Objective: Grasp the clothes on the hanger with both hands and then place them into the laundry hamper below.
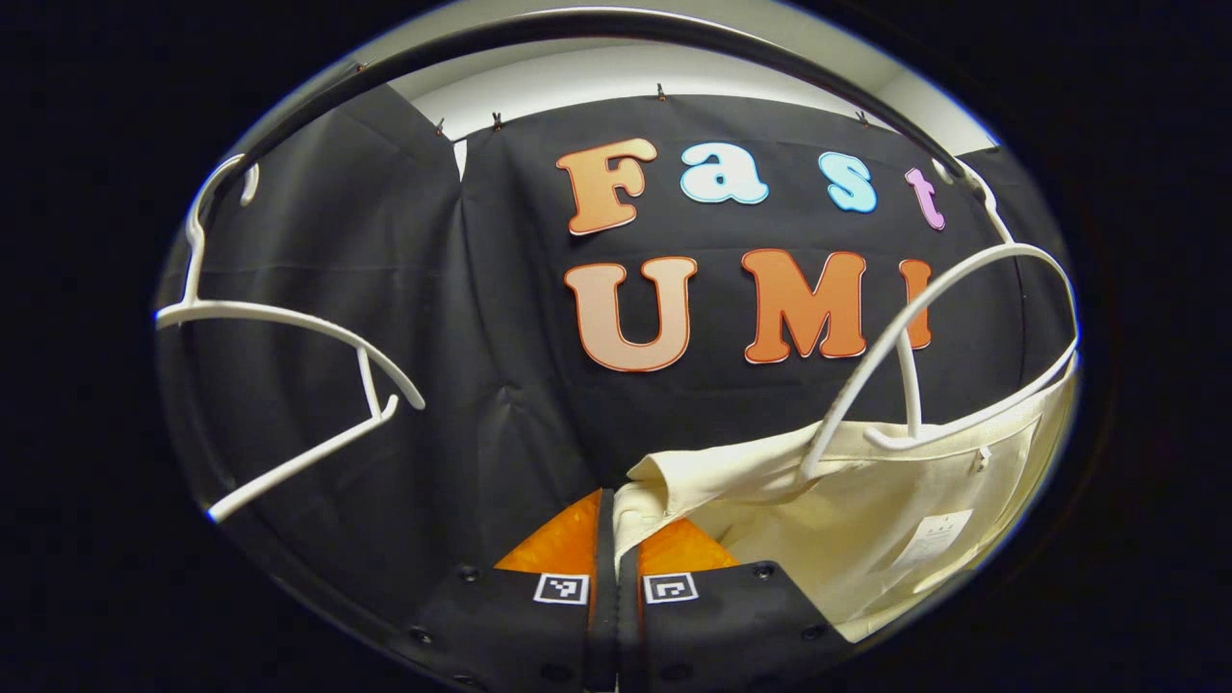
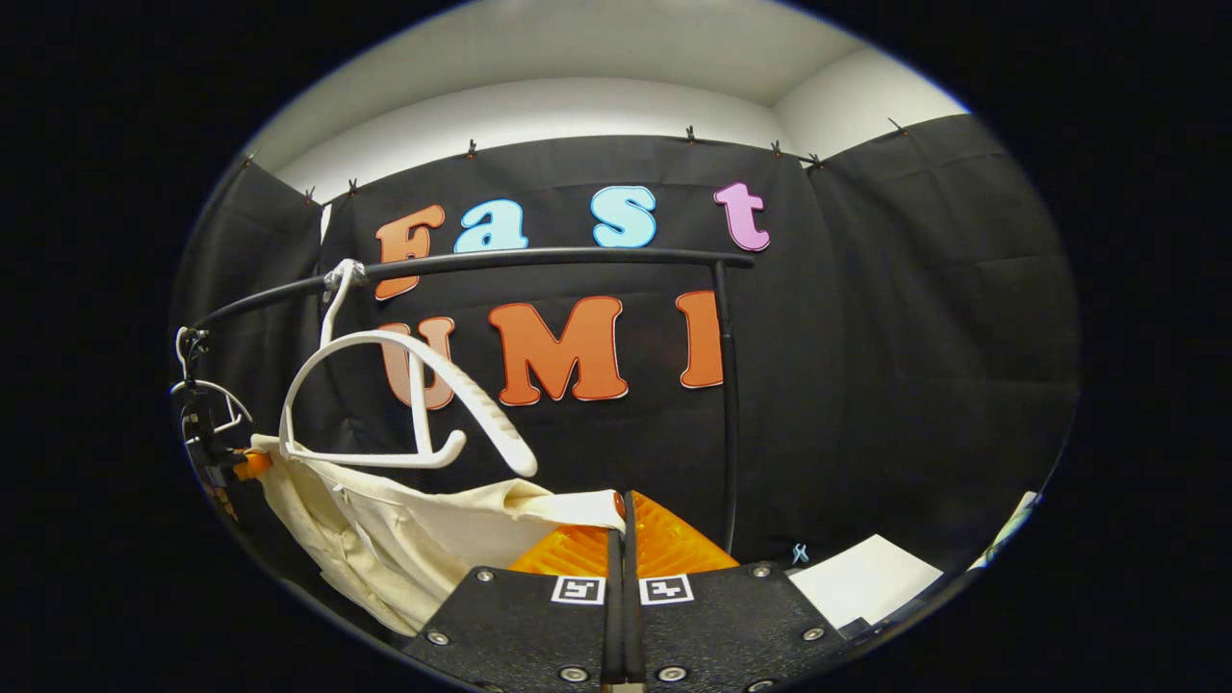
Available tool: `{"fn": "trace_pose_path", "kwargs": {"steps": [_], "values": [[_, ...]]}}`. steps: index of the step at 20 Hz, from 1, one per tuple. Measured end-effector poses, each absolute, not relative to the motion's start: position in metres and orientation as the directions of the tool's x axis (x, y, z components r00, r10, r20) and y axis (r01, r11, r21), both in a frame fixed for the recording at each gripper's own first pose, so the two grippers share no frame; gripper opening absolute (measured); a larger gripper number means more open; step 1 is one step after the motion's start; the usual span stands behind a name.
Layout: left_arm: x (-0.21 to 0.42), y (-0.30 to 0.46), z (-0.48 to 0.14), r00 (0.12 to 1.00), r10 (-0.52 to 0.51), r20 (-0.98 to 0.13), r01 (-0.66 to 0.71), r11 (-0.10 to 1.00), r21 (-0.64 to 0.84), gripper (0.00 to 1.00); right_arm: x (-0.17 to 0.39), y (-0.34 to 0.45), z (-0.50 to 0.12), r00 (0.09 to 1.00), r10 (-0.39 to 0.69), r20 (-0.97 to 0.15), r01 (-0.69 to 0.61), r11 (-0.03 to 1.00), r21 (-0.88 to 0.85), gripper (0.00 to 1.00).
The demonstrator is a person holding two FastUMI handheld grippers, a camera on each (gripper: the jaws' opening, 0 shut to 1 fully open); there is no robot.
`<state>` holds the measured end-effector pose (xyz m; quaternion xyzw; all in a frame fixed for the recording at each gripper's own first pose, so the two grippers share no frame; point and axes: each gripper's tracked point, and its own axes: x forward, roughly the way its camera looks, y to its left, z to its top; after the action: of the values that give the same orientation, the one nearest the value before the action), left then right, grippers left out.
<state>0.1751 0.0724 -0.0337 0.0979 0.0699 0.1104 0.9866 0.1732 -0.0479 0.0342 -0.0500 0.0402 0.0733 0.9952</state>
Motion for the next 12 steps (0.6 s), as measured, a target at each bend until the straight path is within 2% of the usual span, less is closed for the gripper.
{"fn": "trace_pose_path", "kwargs": {"steps": [4, 12], "values": [[0.163, 0.061, -0.064, 0.963, 0.204, -0.179, -0.167, 0.966, 0.199, 0.07, 0.171, -0.057, 0.012, 0.990, 0.099, -0.103, -0.108, 0.990, -0.094, 0.00], [0.156, 0.025, -0.120, 0.943, 0.133, -0.306, -0.082, 0.981, 0.174, 0.07, 0.166, -0.049, -0.055, 0.975, 0.065, -0.213, -0.073, 0.997, -0.027, 0.00]]}}
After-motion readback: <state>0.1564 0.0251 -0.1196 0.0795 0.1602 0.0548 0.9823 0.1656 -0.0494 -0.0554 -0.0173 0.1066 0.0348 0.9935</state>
